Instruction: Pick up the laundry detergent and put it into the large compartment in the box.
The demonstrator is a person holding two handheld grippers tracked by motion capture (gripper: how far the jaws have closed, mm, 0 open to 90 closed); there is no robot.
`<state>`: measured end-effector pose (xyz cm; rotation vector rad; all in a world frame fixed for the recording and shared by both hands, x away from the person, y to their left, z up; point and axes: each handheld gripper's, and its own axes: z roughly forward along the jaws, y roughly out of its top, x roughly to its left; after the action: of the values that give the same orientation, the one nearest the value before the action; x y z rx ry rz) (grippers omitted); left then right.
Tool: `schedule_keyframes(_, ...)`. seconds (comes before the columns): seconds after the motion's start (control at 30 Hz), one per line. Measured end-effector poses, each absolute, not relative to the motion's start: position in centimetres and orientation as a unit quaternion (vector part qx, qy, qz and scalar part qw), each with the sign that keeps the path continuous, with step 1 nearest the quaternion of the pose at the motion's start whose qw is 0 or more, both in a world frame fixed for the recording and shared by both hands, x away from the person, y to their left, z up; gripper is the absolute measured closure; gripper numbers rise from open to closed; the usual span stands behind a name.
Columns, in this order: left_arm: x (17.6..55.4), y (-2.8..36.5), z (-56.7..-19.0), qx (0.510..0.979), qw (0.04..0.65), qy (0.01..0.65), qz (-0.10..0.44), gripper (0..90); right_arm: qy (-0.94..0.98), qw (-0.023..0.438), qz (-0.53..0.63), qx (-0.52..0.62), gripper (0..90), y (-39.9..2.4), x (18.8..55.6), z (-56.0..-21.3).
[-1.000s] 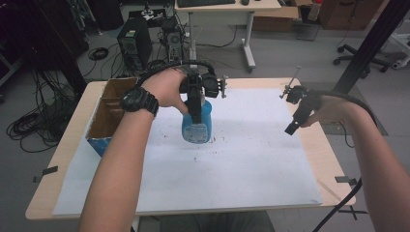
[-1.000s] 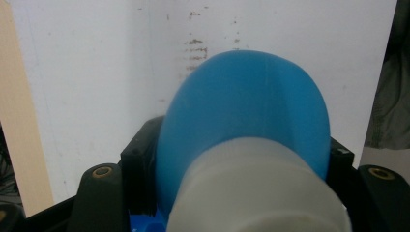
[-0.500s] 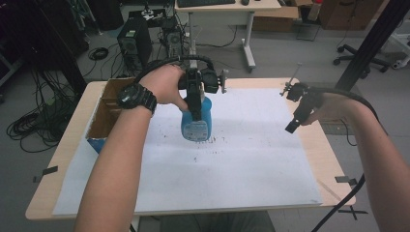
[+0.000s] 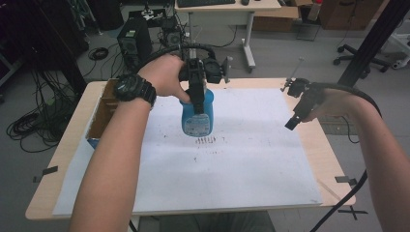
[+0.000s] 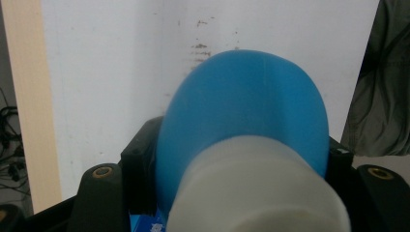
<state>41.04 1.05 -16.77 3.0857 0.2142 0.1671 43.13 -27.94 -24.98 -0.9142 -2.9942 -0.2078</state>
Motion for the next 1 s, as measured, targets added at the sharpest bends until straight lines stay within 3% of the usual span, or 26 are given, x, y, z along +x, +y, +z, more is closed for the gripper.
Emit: schedule_keyframes(1.0,42.8,1.9,-13.1,0.975,0.030,0.221,0.018,36.4,-0.955,0.001,-0.077,-0.287,19.0,-28.2,43.1,-24.4)
